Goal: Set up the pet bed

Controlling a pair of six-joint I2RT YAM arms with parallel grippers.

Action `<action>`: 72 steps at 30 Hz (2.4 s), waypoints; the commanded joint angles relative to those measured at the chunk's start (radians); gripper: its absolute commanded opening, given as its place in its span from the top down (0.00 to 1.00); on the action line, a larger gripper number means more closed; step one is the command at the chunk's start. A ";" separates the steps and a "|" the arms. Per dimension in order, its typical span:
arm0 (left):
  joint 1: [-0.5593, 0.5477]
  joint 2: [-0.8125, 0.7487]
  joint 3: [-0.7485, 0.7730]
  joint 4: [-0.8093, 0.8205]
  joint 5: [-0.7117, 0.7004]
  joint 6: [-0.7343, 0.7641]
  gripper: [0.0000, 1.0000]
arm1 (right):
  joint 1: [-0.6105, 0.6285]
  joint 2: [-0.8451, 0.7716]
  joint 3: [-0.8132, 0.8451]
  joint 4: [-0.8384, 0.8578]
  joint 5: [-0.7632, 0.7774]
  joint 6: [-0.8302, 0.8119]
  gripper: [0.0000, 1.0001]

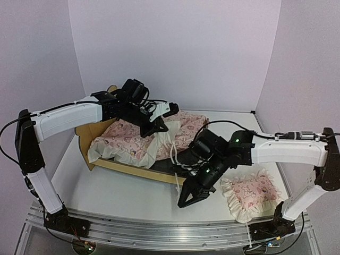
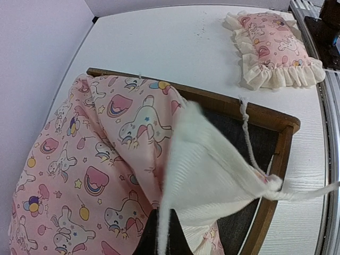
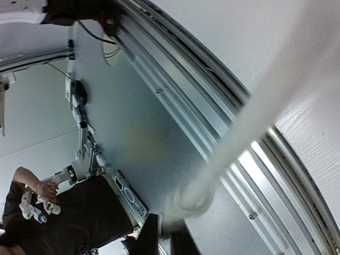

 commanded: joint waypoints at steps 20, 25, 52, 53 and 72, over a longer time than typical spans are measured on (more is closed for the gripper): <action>0.011 -0.206 -0.267 0.078 0.116 0.121 1.00 | -0.321 -0.057 0.112 -0.118 0.672 -0.529 0.53; 0.011 -0.206 -0.274 0.089 0.112 0.122 1.00 | -0.347 0.052 0.162 -0.115 0.569 -0.556 0.47; 0.026 -0.202 -0.291 0.098 0.083 0.143 1.00 | -0.341 0.153 0.105 -0.079 0.519 -0.843 0.72; 0.027 -0.200 -0.292 0.100 0.083 0.143 1.00 | -0.341 0.157 0.105 -0.079 0.536 -0.845 0.76; 0.069 -0.233 -0.333 0.087 0.101 0.124 1.00 | -0.225 0.224 0.189 -0.092 0.227 -0.657 1.00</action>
